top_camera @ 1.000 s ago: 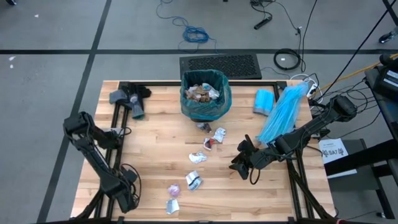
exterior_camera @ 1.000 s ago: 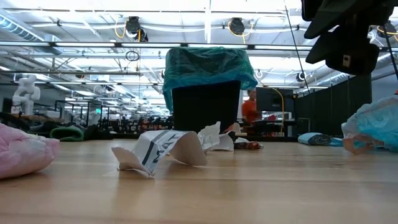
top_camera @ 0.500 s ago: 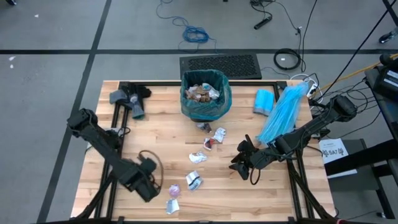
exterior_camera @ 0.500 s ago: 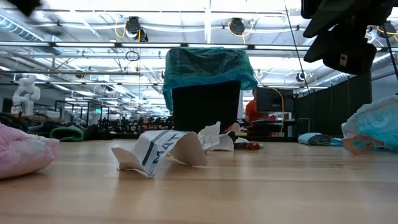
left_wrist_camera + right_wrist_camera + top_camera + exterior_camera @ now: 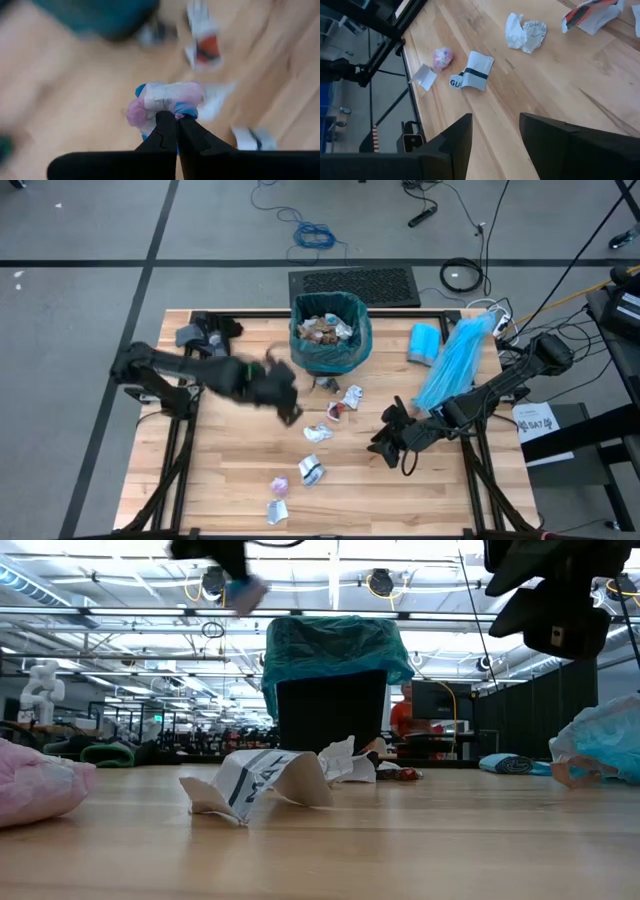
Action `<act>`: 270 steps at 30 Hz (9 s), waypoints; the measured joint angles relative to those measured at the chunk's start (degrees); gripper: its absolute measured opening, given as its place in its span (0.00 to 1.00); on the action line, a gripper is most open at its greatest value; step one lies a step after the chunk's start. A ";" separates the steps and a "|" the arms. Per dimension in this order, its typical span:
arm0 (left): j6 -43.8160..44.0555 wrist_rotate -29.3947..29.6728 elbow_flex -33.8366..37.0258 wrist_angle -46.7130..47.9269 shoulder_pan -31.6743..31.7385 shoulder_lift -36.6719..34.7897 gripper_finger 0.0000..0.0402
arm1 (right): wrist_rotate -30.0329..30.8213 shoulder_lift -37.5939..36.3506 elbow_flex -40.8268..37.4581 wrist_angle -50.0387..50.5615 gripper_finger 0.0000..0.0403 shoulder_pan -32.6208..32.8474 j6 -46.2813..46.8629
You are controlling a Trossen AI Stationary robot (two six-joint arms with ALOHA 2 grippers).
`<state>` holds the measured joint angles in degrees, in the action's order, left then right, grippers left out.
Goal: Place trash/remove bag and relplace
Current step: Put the pink plastic into the trash bin, then put the white paper into the trash bin
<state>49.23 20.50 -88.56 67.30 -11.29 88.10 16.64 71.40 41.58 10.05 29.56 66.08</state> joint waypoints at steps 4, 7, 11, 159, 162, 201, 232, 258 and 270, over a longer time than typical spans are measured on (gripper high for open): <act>-13.23 0.27 -6.29 -4.51 8.69 -1.38 0.00 | 2.47 0.00 0.00 -0.40 0.38 0.00 0.77; -20.65 0.12 -9.50 -10.84 14.11 -1.76 0.00 | 2.98 0.00 0.00 -0.98 0.38 -0.01 1.66; -29.55 -0.54 -11.89 -14.94 20.39 -1.52 0.02 | 3.07 0.00 0.00 -1.19 0.38 -0.26 3.25; -34.15 -25.74 5.69 -30.37 34.53 -7.15 0.01 | 12.57 -0.02 0.00 -1.25 0.38 -1.48 9.62; -35.10 -26.93 5.69 -34.64 36.81 -4.37 0.02 | 14.07 -0.02 0.00 -1.24 0.38 -1.64 10.82; -26.97 -20.00 2.96 -10.61 32.18 -16.34 0.38 | 16.33 0.00 0.00 0.09 0.38 -4.10 7.82; 59.34 -8.38 21.19 -35.28 -29.79 4.61 0.38 | 5.36 0.00 0.00 0.59 0.38 -4.02 -2.66; 72.06 -22.02 15.90 -29.64 -33.33 19.70 0.38 | 0.91 0.00 -0.01 1.44 0.38 -3.96 -2.38; 70.03 -24.24 15.86 -27.52 -33.41 19.79 0.03 | 0.79 0.00 0.00 1.41 0.38 -3.96 -2.94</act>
<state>119.26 -3.75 -72.71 39.77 -44.71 107.90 17.43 71.40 41.58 11.46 25.61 63.14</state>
